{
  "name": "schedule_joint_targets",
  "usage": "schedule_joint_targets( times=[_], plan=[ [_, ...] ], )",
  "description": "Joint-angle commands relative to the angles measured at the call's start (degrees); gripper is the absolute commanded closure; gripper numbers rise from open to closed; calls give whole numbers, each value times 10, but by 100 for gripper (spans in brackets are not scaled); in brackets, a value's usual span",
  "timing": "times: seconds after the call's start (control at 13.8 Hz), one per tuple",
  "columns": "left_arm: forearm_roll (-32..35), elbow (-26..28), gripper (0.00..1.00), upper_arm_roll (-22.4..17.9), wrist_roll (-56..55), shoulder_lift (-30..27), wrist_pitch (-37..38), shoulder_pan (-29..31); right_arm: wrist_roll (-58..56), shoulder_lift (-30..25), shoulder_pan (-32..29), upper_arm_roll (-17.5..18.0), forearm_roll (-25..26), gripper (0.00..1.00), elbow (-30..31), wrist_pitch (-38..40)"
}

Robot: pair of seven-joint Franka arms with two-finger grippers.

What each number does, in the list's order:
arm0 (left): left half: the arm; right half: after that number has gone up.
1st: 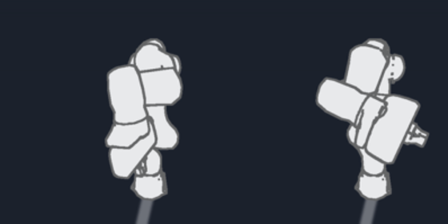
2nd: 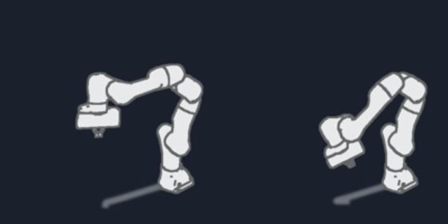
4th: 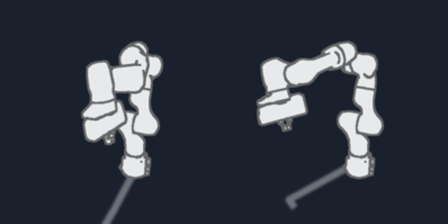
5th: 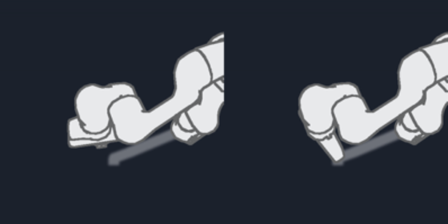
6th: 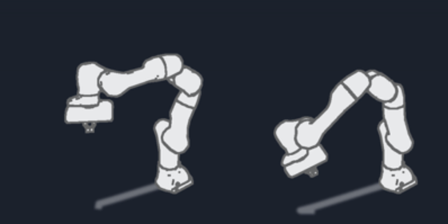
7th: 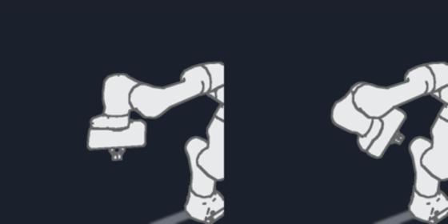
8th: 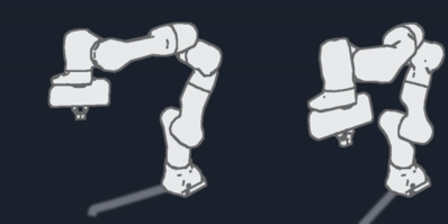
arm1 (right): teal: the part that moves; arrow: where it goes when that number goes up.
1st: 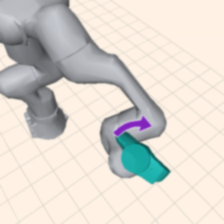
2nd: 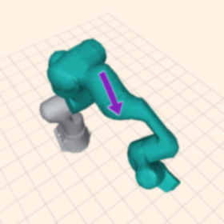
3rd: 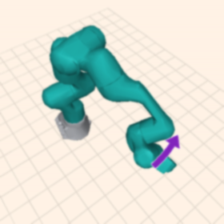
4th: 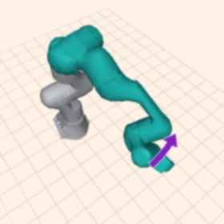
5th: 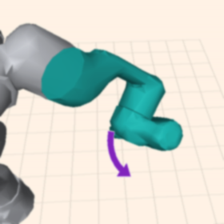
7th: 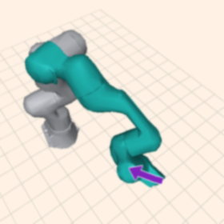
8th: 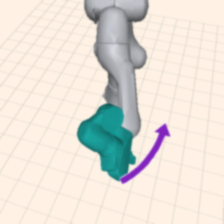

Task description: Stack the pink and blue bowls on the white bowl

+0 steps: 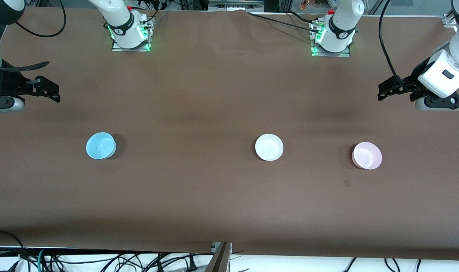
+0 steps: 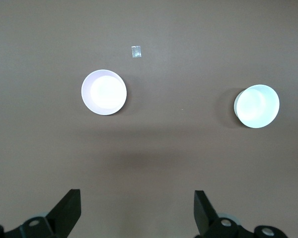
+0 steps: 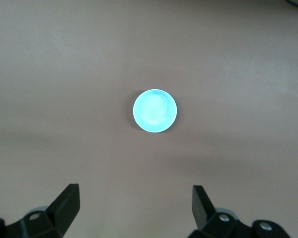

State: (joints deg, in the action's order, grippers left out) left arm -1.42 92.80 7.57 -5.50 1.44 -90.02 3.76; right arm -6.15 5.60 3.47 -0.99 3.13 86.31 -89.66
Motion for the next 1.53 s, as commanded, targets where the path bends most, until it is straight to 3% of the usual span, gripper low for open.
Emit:
schedule_joint_targets(
  times=[0.0,0.73,0.87,1.02,1.24,1.45],
  plan=[
    [-2,-12,0,3,-3,8,12,5,4,0,0,1,4,0,-3,5],
    [-1,-27,0,-1,1,31,31,15,4,1,0,1,5,0,-3,5],
    [2,-24,0,-1,2,51,34,26,4,1,0,1,5,0,-3,5],
    [51,-26,0,0,17,95,27,33,4,1,-1,1,4,0,-3,3],
    [78,-20,0,2,56,145,-68,32,3,1,-3,-1,3,0,-3,1],
    [77,-17,0,0,187,188,-163,58,3,1,-2,0,3,0,-3,-1]
  ],
)
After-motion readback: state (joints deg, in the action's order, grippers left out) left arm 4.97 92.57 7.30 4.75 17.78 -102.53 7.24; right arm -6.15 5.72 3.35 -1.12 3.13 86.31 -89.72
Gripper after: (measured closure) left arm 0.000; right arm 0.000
